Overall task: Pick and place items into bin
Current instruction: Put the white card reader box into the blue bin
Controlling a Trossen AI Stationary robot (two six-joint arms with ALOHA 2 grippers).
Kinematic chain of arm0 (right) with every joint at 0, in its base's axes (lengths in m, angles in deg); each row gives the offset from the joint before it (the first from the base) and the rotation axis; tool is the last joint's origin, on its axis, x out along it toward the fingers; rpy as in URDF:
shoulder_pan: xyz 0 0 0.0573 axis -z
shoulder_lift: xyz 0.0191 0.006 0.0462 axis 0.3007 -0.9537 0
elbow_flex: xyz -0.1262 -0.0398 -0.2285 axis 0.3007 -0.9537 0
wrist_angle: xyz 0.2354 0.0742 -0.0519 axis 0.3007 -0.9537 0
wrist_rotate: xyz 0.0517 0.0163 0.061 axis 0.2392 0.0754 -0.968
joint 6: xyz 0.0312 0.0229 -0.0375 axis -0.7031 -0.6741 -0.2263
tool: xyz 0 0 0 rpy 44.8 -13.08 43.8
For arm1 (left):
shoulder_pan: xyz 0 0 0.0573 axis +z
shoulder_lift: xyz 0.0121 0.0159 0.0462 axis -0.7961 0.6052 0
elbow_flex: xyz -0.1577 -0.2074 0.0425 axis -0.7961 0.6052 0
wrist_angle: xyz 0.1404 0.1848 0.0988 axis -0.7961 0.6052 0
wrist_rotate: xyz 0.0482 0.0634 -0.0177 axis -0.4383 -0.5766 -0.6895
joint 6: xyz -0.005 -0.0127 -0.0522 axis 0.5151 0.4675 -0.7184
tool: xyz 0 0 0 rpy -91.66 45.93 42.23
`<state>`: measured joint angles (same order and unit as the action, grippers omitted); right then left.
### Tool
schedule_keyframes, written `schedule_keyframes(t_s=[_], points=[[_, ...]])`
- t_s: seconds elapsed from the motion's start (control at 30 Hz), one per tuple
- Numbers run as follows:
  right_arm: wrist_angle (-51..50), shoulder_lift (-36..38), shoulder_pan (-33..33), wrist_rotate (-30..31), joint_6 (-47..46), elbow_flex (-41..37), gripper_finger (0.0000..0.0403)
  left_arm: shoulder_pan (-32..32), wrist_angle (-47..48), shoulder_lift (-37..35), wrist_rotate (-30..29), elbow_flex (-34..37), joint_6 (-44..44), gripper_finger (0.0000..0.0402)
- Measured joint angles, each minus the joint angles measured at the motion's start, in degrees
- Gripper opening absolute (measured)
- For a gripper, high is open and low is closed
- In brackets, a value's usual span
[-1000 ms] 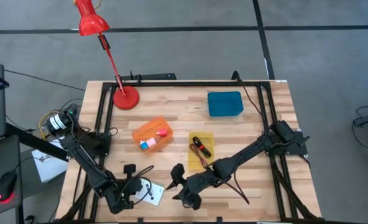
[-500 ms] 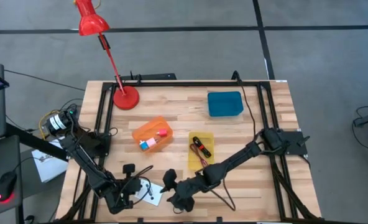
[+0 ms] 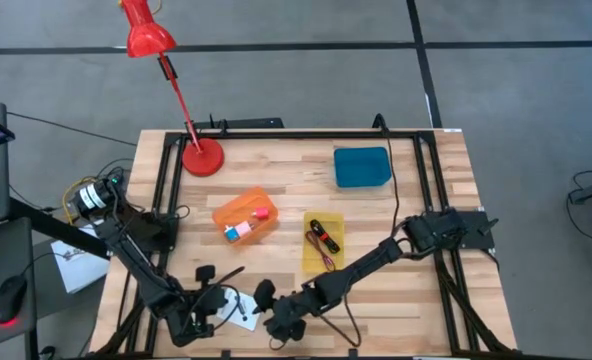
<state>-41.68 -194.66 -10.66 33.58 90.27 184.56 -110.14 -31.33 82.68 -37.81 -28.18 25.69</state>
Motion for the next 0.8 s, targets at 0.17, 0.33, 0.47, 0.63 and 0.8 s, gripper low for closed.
schedule_keyframes(t_s=[0.17, 0.33, 0.47, 0.63, 0.8], points=[[-2.05, 0.38, 1.36, -3.79, -4.67, 1.31, 0.0224, -1.23, 0.13, 0.0, -0.43, 0.02, -2.28, 0.0], [-2.96, 0.23, 2.11, -4.8, -4.77, 1.2, 0.0224, -1.86, -0.18, 0.02, -0.81, 0.67, -4.69, 0.0], [-3.94, 0.75, 1.75, -2.69, -5.14, 1.09, 0.0224, -1.81, -5.84, 0.04, -0.81, 3.96, -5.38, 0.0], [-4.45, 3.34, 1.15, 1.81, -5.15, 1.17, 0.0223, -1.28, -13.38, 0.04, -1.46, 7.2, -4.63, 0.0], [-6.49, 5.64, 0.85, 2.44, -5.64, 1.16, 0.0223, 0.08, -14.73, 0.07, -1.43, 7.67, -2.62, 0.0]])
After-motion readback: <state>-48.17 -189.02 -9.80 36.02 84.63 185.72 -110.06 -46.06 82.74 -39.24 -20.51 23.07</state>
